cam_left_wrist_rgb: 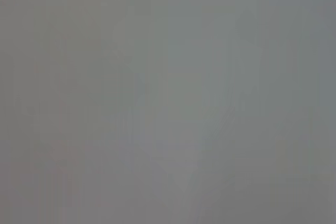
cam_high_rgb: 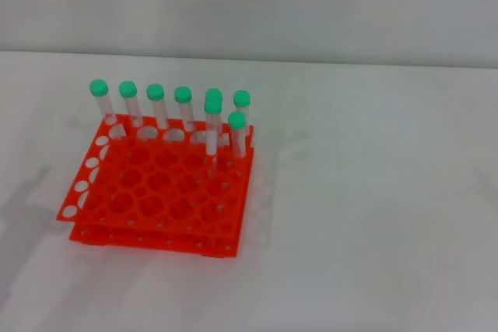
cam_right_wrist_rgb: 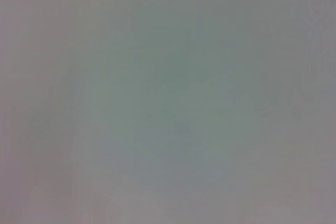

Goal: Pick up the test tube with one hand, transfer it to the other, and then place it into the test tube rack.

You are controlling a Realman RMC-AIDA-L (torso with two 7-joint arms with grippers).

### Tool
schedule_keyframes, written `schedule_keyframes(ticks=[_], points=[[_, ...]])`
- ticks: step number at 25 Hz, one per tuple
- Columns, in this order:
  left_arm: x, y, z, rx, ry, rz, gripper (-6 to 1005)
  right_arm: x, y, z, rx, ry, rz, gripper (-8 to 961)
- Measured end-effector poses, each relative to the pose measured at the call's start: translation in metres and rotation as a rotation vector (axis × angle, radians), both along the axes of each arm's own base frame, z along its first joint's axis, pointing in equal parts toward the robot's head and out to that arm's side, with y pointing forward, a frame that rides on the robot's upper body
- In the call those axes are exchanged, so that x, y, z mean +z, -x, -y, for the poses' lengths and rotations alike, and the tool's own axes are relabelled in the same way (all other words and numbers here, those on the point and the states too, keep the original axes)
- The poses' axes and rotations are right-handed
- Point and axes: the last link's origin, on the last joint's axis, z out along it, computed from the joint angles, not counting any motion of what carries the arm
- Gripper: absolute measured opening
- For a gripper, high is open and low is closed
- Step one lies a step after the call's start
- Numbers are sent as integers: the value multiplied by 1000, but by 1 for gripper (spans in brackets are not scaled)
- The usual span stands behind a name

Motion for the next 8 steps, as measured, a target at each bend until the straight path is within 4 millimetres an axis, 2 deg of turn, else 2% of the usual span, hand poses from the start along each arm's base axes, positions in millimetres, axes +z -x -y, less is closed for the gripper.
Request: schedule_keyframes(ticks=[5, 8], points=[[-26, -6, 3, 34, -51, 6, 562, 4, -18, 25, -53, -92, 39, 857], [-41, -8, -3, 77, -37, 10, 562, 3, -21, 28, -66, -103, 76, 857]])
